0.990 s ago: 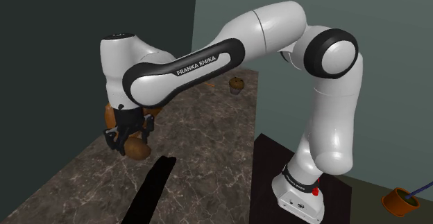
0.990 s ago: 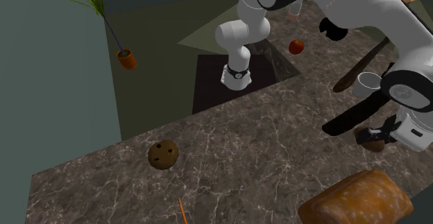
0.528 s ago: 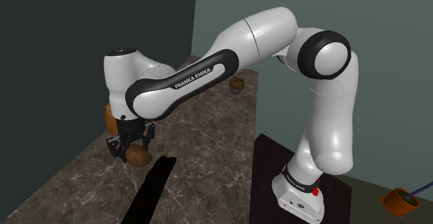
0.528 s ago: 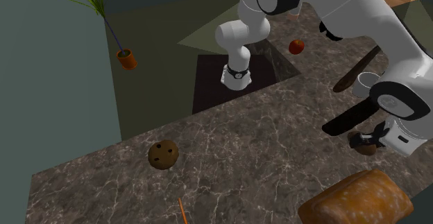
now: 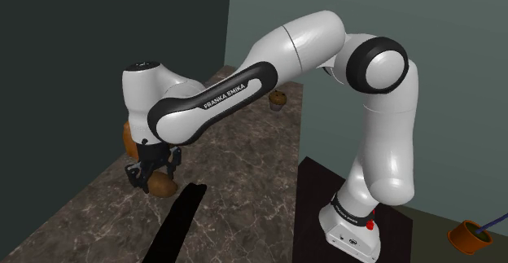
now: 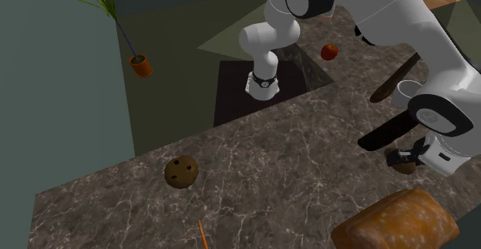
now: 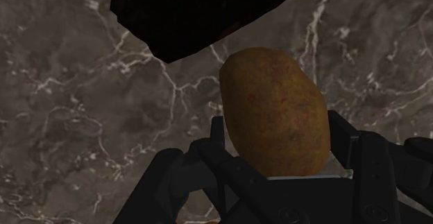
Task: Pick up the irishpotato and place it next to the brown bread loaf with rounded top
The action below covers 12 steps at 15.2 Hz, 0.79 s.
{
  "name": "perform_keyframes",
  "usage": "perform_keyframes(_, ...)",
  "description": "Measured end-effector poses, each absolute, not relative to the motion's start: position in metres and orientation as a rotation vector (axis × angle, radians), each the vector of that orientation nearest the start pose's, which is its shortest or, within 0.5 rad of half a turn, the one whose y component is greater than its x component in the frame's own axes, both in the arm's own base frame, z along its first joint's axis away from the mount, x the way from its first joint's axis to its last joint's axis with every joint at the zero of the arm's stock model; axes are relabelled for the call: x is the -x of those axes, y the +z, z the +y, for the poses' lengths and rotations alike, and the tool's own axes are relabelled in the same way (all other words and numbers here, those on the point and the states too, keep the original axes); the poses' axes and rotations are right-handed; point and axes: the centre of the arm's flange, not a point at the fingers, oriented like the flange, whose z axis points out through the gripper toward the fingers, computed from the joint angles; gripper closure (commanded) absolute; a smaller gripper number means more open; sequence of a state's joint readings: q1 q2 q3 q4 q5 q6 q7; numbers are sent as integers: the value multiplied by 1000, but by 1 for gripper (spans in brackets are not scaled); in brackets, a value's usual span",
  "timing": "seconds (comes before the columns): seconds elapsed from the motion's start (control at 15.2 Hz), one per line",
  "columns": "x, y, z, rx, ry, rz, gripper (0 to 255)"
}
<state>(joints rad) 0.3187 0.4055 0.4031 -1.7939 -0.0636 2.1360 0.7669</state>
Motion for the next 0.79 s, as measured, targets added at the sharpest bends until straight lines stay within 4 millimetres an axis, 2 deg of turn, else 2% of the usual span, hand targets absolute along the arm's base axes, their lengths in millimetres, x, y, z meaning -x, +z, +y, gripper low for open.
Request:
perform_keyframes(0.07,-496,338,406,3082,141,57,0)
perform_keyframes(0.46,-496,338,406,3082,141,57,0)
perform_keyframes(0.79,-501,383,405,3082,138,58,0)
